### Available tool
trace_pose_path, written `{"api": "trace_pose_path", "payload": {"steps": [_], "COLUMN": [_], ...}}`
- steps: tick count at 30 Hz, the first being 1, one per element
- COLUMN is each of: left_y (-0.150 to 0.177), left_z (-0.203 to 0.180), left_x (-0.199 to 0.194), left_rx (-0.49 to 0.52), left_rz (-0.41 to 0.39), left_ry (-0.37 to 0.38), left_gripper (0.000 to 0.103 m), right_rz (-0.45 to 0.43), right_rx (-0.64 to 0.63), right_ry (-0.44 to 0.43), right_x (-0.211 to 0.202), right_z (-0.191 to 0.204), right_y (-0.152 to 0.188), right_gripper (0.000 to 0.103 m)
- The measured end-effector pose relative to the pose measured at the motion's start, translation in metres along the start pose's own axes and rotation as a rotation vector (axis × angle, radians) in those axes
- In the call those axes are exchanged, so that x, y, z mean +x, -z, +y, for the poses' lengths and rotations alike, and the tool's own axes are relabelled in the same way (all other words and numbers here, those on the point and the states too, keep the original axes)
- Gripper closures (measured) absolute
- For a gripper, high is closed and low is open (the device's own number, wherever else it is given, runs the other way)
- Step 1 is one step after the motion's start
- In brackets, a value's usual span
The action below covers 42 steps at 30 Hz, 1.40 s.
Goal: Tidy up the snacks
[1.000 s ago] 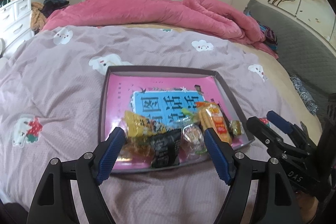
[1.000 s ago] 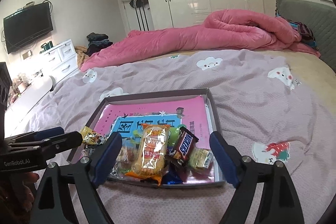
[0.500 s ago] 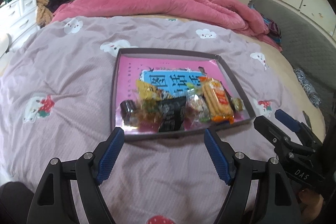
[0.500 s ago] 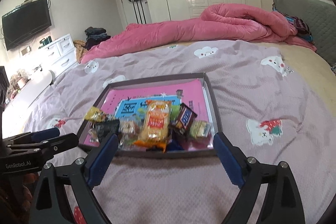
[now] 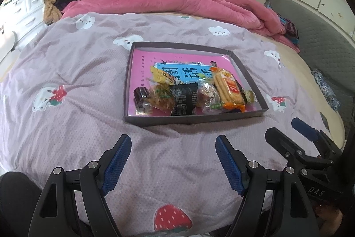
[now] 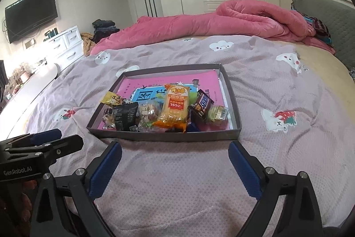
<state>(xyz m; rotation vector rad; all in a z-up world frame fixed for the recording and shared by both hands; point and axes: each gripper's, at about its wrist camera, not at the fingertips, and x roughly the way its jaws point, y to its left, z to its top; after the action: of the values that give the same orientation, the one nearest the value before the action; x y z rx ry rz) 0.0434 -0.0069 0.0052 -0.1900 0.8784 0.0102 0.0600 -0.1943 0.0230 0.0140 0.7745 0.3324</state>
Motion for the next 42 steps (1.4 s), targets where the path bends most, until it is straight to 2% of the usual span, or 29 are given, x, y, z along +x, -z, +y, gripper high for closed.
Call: {"api": "trace_pose_path", "payload": {"steps": [9, 42], "left_y": [0.0093, 0.0099], "left_z": [-0.0059, -0.0039], "left_x": [-0.0033, -0.0011], "left_rx": [0.017, 0.014], "left_rz": [0.0, 0.01], "left_ry": [0.001, -0.016], "left_gripper": [0.024, 0.024], "right_rz": [0.006, 0.01], "right_rx": [0.013, 0.0], "right_ry": [0.015, 0.021], "right_x": [-0.0063, -0.0038], "right_z": [-0.0034, -0.002], "right_y": [0.0043, 0.0071], "right_gripper": [0.005, 0.004]}}
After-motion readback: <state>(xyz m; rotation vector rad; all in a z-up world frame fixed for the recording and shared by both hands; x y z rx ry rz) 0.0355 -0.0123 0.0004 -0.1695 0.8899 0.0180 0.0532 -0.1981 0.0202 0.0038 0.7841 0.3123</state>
